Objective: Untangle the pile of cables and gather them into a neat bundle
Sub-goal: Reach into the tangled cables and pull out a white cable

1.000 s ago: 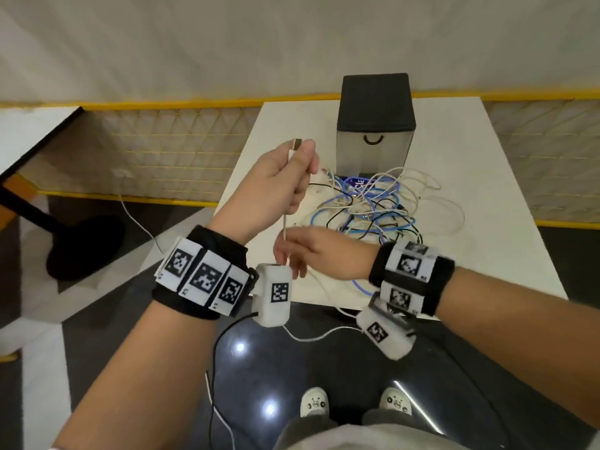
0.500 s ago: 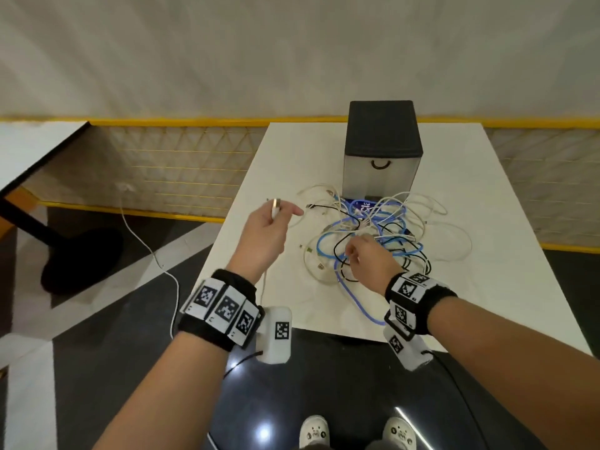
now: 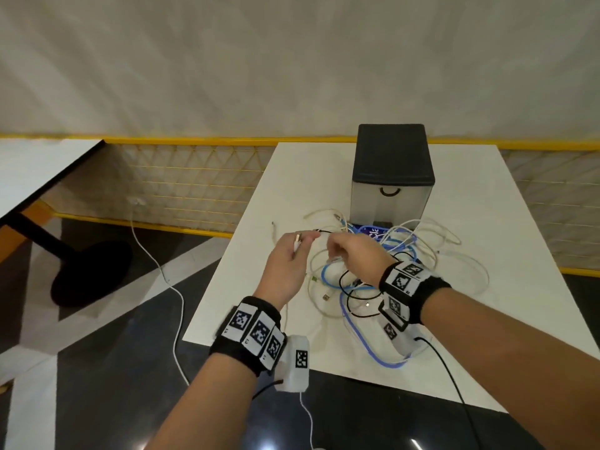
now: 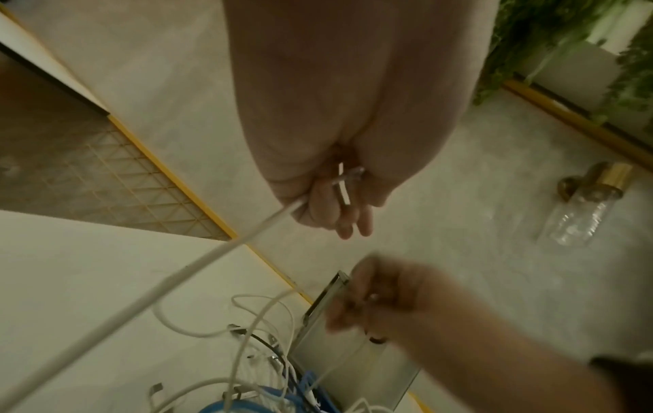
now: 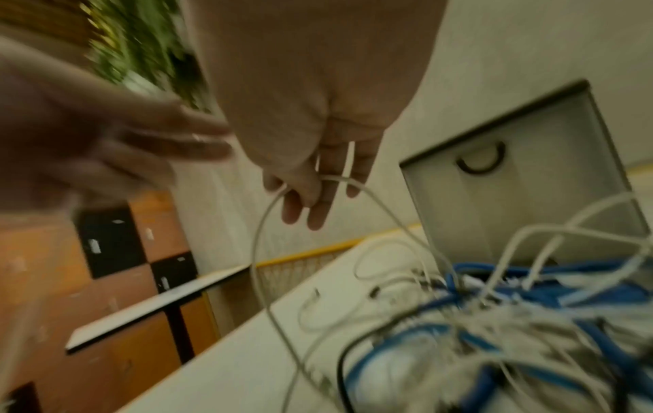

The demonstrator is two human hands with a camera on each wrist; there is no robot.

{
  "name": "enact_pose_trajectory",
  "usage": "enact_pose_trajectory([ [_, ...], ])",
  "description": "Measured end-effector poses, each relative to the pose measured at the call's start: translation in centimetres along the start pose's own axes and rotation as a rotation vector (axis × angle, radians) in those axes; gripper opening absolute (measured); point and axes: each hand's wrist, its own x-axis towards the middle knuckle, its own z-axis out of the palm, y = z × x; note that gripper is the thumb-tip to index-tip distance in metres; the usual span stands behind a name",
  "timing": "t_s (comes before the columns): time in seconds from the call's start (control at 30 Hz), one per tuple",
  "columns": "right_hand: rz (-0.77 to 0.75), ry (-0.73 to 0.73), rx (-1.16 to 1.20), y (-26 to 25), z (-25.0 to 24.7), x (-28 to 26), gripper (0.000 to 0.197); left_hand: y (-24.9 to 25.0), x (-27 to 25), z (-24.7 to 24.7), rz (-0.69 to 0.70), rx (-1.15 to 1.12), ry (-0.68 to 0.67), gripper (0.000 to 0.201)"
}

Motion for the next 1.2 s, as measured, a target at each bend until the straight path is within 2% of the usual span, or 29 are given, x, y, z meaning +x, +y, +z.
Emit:
enact_pose_trajectory([
  [0.03,-0.058,0.049,0.081,-0.5,-0.9,-0.3,0.025,0.3,0.3,0.4,0.03,0.054,-0.055,0.026],
  [0.13,-0.085,0.147,0.208,-1.2,-3.9,-0.9,0.021,1.6,1.3,1.9,0.074,0.2,-0.221,0.029],
  [0.27,-0.13,0.265,-0.136,1.5,-5.1,-0.7,0.02,3.3,2.8,2.6,0.16,0.216,-0.122,0.026],
  [0.33,0.015,0.225,-0.186,3.0,-5.4,-0.2,0.025,4.3,3.1,2.5,0.227,0.188,-0.076,0.025],
  [0.37,0.103,0.153,-0.155,3.4,-5.7,0.1,0.028,4.7,3.0,2.4,0.259,0.171,-0.064,0.025],
  [0.43,0.194,-0.015,0.026,3.4,-6.3,0.6,0.025,5.2,2.8,2.2,0.301,0.131,-0.058,0.025],
  [0.47,0.197,-0.041,0.164,3.2,-6.6,0.9,0.021,5.3,2.7,2.1,0.313,0.11,-0.06,0.025],
  [0.5,0.191,-0.004,0.293,2.9,-7.0,1.2,0.018,5.1,2.6,1.9,0.318,0.091,-0.063,0.025],
  [0.6,0.18,0.242,0.59,2.6,-8.6,2.3,0.022,3.7,3.1,1.4,0.252,0.088,-0.096,0.027],
  [0.7,0.119,0.381,0.762,1.8,-11.0,3.2,0.015,2.1,3.4,1.1,0.086,0.202,-0.252,0.029],
  [0.8,0.071,0.475,1.014,0.0,-13.7,3.6,0.011,0.8,3.3,1.0,-0.015,0.279,-0.39,0.03],
  [0.87,0.031,0.459,1.115,-1.2,-14.9,3.5,0.016,0.8,3.2,1.0,-0.018,0.201,-0.319,0.031],
  [0.97,-0.002,0.369,1.009,-2.7,-14.8,2.9,0.017,2.3,3.6,0.9,0.038,0.078,-0.114,0.033],
  [1.1,-0.025,0.302,0.957,-3.2,-12.5,1.8,0.012,4.2,4.5,1.1,0.066,-0.06,0.055,0.039],
  [1.17,0.002,0.285,0.929,-3.0,-11.3,1.1,0.011,4.6,5.1,1.1,0.019,-0.112,0.092,0.038],
  [1.2,0.009,0.27,0.893,-3.1,-10.7,0.7,0.011,4.8,5.3,1.1,-0.023,-0.157,0.064,0.038],
])
